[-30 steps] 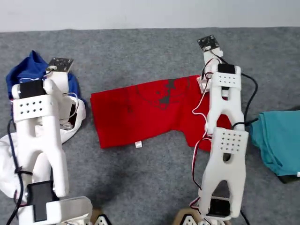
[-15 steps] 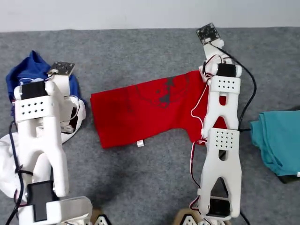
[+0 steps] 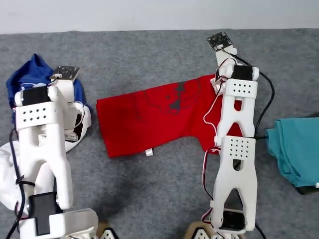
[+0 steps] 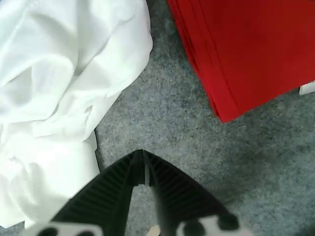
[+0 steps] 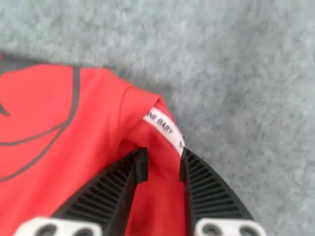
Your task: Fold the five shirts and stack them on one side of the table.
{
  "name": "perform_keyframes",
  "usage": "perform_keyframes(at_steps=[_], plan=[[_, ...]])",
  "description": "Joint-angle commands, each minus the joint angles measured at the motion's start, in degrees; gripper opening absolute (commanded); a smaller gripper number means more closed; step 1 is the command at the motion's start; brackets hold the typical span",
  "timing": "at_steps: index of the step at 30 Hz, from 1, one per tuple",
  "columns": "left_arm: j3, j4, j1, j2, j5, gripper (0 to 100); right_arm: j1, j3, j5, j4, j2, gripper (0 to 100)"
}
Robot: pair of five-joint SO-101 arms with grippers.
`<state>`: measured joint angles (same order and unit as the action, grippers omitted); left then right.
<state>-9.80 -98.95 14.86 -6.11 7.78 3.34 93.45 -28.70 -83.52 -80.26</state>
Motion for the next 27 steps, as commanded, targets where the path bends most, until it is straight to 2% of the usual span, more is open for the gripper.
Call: perform_keyframes(at_steps=[1,11,17,21,27], plan=[[0.22,-0.53,0.09,-2.46,-0.35,0,1.10,2.73,-0.70,2.95,-1.01,11.6],[0.22,-0.53,-0.26,-2.46,-0.35,0,2.95,2.73,-2.99,1.98,-1.45,11.6],[0.22,-0.53,-4.31,-2.46,-0.53,0,4.53,2.37,-3.16,3.82,-1.63,10.9],[0.22,-0.53,-6.42,-2.46,-0.62,0,6.90,2.46,-6.95,7.52,-1.63,1.3],[0.22,-0.18,-9.93,-2.37,-0.44,0,11.30,2.90,-7.82,9.10,-1.19,1.0]])
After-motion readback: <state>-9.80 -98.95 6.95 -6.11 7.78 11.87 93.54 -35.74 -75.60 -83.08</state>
